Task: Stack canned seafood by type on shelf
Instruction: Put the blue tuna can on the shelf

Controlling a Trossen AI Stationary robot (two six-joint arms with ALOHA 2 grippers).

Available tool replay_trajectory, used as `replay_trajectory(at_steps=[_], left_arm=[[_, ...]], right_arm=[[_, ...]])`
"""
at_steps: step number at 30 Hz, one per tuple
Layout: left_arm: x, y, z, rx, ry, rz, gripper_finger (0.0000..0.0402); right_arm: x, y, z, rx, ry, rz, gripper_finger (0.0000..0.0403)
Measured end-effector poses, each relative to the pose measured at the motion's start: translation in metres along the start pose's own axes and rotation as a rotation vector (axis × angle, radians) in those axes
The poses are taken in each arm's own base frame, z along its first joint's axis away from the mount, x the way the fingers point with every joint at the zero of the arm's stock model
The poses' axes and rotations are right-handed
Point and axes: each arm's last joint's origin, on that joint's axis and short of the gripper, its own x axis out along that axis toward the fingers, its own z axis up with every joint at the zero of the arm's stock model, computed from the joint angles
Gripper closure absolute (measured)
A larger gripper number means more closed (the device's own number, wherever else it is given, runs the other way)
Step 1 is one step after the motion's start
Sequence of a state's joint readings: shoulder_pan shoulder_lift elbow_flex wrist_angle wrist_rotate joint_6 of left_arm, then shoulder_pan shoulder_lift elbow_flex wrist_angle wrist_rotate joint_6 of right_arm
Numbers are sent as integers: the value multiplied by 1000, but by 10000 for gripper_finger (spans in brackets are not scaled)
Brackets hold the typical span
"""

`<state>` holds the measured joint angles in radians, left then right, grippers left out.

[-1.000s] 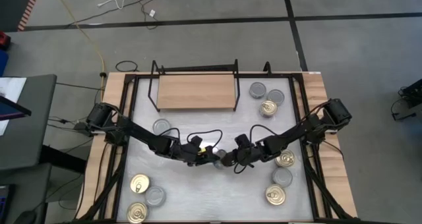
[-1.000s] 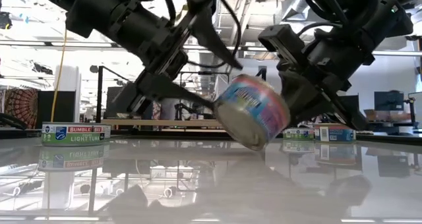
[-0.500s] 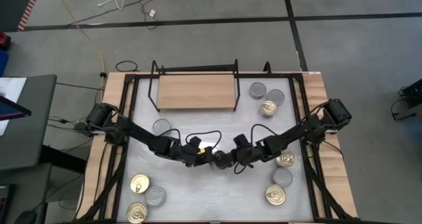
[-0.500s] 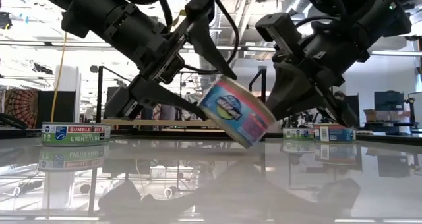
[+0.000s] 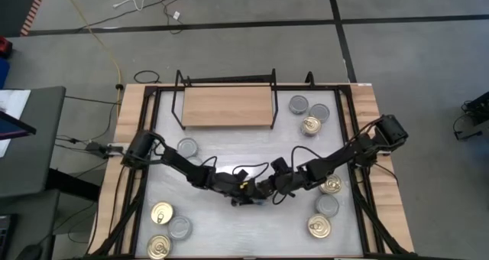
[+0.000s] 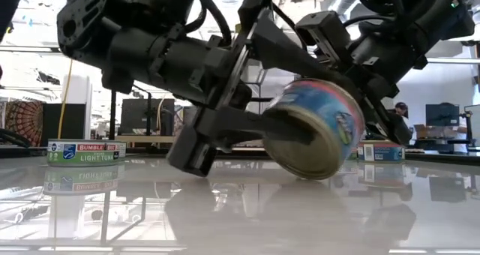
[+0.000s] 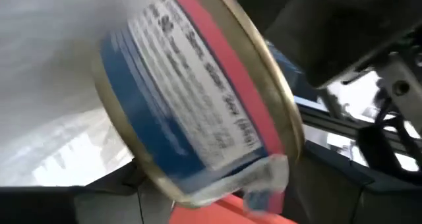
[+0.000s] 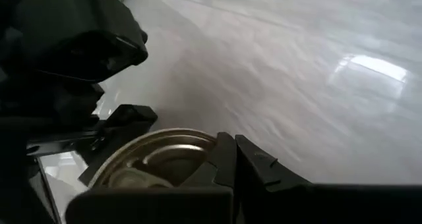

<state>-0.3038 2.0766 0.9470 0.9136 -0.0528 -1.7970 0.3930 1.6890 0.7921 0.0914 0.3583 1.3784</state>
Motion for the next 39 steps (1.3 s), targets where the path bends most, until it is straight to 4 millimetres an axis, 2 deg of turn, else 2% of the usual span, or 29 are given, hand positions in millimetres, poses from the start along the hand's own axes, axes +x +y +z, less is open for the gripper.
replay_trajectory(at_steps=[11,17,20,28,35,39], left_arm=[[-6,-4,1,21,-43,100,143],[-26,-12,2,89,-136,307,143],[-35,-19,0,106,-185,355,143],[-28,-8,2,84,-169,357,143],[-27,-7,2,101,-166,358,143],[-26,-9,2,140,-155,344,143]], right_arm=[[-7,4,-1,-4,5,18,376],[-13,7,2,-18,1,43,376],[-13,7,2,-20,2,41,376],[-13,4,1,-32,9,12,376],[-13,3,-1,-20,21,-6,374],[-19,5,5,-29,20,8,360]])
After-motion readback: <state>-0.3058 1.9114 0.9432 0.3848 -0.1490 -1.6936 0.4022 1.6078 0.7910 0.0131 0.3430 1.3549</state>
